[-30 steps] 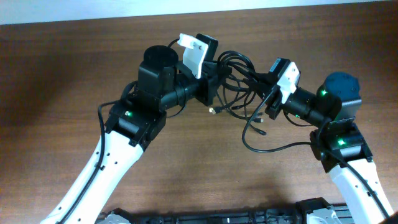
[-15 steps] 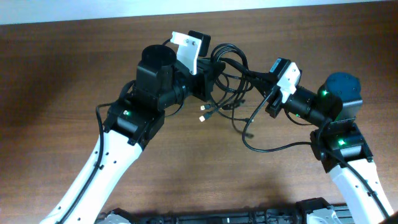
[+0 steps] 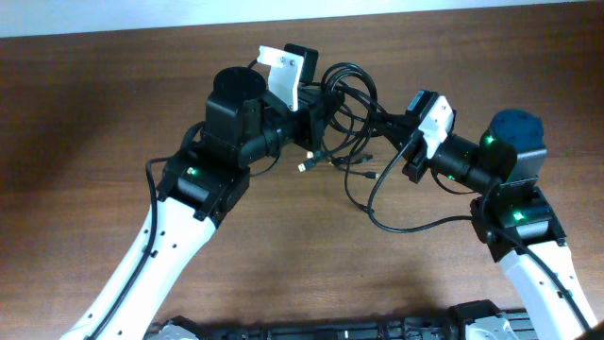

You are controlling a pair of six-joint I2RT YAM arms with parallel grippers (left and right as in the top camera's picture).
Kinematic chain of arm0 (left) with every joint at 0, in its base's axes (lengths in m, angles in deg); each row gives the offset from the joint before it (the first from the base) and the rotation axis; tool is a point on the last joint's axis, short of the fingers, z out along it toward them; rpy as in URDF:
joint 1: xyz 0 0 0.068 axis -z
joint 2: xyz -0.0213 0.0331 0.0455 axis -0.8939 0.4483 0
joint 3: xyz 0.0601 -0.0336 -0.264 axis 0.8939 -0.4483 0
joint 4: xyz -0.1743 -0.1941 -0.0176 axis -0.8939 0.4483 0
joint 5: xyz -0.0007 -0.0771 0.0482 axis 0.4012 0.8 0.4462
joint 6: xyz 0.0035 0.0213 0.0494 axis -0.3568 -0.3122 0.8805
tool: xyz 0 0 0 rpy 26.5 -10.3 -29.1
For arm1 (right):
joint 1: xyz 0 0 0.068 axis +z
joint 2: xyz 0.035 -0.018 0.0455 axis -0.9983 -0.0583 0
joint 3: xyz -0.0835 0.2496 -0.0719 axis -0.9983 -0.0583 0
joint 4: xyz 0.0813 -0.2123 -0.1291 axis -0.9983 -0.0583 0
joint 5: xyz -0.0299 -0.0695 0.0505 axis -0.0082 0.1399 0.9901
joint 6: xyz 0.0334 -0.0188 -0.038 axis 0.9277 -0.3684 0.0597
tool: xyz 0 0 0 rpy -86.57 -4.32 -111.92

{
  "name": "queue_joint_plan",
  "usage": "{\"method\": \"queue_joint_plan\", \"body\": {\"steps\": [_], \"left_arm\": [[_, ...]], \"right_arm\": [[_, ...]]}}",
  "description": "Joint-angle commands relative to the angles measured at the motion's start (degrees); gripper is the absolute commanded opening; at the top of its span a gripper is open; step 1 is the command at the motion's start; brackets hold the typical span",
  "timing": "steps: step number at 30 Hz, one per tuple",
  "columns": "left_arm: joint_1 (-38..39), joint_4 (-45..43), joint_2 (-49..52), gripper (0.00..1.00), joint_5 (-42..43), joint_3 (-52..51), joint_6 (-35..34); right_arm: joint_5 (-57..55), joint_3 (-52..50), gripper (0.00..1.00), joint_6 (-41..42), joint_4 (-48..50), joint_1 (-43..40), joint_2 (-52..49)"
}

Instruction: Untangle cables

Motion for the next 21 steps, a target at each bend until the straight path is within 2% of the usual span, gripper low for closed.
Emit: {"method": "queue_joint_plan", "body": {"steps": [1,5,9,11,16,19,20,21], "left_arm": [[-0.2,0.9,-1.6,0.00,-3.0,0.6,-1.7],[-3.8,5.3,-1.6,0.00,-5.5,0.6,-5.7],[-5.0,4.3,-1.6,0.00,2.3,0.6,-3.6],[-5.0,2.8,-1.6,0.00,7.8,0.6,1.0],[-5.0,2.1,-1.6,0.00,19.3,0.6,10.8],[-4.8,2.0,-1.6,0.00,24.5,0.6,11.6],[-4.5,2.1,-1.6,0.00,26.0,0.6,11.6],[-4.2,2.1,-1.6,0.00,26.5,0.6,11.6]], "right_arm": [[-2.4,0.2,0.04,1.5,1.0,0.1,0.1],[-26.9,0.2,0.04,17.7,0.5,0.0,0.3],[-39.8,0.2,0.04,27.3,-2.0,0.0,0.2],[-43.2,0.2,0.04,30.3,-4.1,0.0,0.2],[-43.6,0.2,0.04,31.7,-5.1,0.0,0.2],[-43.2,0.2,0.04,31.6,-3.5,0.1,0.2],[-43.0,0.2,0.08,31.6,-2.8,0.1,0.2],[-43.0,0.2,0.17,31.6,-2.3,0.1,0.2]]}}
